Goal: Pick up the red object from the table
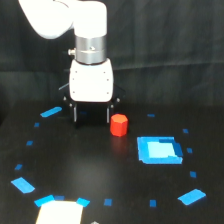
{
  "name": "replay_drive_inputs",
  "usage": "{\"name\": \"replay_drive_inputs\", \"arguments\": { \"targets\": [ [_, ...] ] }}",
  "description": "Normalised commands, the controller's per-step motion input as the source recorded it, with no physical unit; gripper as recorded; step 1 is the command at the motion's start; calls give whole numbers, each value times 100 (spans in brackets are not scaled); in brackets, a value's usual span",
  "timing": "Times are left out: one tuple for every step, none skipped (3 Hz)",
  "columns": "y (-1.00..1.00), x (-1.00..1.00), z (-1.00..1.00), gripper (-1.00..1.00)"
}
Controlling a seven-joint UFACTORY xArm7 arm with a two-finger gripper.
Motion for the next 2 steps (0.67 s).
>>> {"name": "replay_drive_inputs", "arguments": {
  "targets": [
    [21,93,-1,100],
    [-49,-100,-3,-100]
  ]
}}
